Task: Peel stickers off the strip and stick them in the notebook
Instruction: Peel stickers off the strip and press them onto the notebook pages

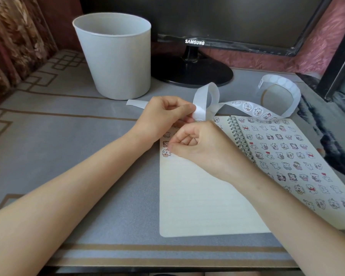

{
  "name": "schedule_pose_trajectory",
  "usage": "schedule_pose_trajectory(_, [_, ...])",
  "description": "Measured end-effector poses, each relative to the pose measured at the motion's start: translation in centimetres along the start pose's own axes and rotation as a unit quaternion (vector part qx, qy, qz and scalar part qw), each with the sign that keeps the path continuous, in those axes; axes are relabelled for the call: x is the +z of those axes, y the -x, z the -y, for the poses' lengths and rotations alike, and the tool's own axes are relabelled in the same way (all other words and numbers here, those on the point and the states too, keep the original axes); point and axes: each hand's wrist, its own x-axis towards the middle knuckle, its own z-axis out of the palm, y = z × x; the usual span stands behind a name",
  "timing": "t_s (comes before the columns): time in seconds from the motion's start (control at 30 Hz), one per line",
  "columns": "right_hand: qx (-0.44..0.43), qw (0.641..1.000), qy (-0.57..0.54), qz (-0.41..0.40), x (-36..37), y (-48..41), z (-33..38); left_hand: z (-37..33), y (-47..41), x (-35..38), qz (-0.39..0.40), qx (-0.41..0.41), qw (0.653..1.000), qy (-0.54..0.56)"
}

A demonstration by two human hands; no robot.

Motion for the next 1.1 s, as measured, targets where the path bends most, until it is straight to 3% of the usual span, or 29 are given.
schedule_pose_trajectory(0.6, [-0.022, 0.996, -0.06, 0.058, -0.9, 0.6, 0.1, 0.2, -0.1, 0.0, 0.003, -0.003, 1.0, -0.012])
schedule_pose_trajectory(1.1, [-0.073, 0.992, -0.03, 0.102, -1.4, 1.2, 0.1, 0.2, 0.0, 0.1, 0.013, 0.007, 1.0, -0.015])
